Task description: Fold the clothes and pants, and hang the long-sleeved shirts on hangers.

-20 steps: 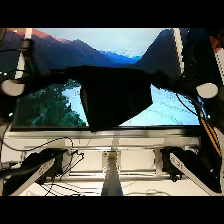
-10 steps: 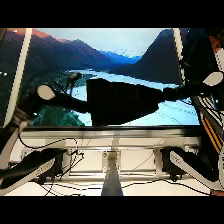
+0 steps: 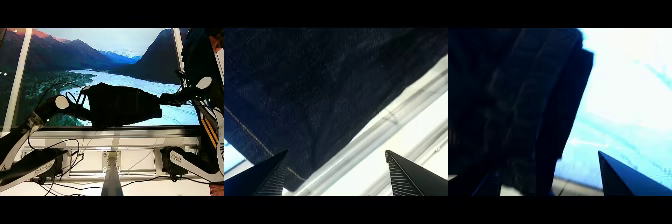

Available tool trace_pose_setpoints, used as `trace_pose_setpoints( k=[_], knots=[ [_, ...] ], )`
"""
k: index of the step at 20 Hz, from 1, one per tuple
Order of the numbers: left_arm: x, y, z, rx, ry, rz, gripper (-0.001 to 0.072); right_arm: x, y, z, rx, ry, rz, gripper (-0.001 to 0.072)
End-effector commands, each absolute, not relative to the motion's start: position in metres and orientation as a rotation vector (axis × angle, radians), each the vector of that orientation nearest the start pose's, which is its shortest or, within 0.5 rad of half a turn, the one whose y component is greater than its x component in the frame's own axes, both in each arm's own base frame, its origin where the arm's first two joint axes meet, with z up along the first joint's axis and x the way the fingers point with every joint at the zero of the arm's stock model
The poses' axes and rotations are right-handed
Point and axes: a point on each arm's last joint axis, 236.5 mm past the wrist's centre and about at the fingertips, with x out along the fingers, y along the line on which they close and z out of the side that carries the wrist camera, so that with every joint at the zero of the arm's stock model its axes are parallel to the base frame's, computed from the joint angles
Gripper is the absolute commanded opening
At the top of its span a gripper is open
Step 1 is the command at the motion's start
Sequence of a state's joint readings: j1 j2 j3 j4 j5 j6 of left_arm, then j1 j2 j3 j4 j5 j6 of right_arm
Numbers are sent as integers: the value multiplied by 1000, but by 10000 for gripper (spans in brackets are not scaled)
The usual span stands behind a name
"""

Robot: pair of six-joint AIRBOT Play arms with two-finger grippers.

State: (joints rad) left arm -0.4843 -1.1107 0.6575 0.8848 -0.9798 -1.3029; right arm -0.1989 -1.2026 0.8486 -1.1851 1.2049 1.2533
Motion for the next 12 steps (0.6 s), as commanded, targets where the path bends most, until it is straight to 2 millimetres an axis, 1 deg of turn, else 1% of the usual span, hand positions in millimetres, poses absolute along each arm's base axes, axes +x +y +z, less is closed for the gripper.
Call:
trace_pose_setpoints(
  k=[1,5,7,9,10,11,12],
  knots=[
    [208,-249,-53,-179,1403,-757,701,319,21,-73,349,1452,194,632],
    [209,-249,-53,-178,1398,-755,700,336,33,-83,411,1577,291,632],
    [216,-250,-53,-182,1372,-744,700,334,50,-87,445,1642,425,632],
    [231,-249,-52,-182,1315,-719,700,323,67,-99,506,1707,530,632],
    [239,-250,-51,-183,1280,-707,699,321,78,-105,548,1715,578,632],
    [249,-249,-50,-180,1242,-690,699,322,92,-105,594,1701,629,632],
    [259,-247,-49,-169,1201,-671,699,328,110,-100,640,1661,699,632]
  ],
)
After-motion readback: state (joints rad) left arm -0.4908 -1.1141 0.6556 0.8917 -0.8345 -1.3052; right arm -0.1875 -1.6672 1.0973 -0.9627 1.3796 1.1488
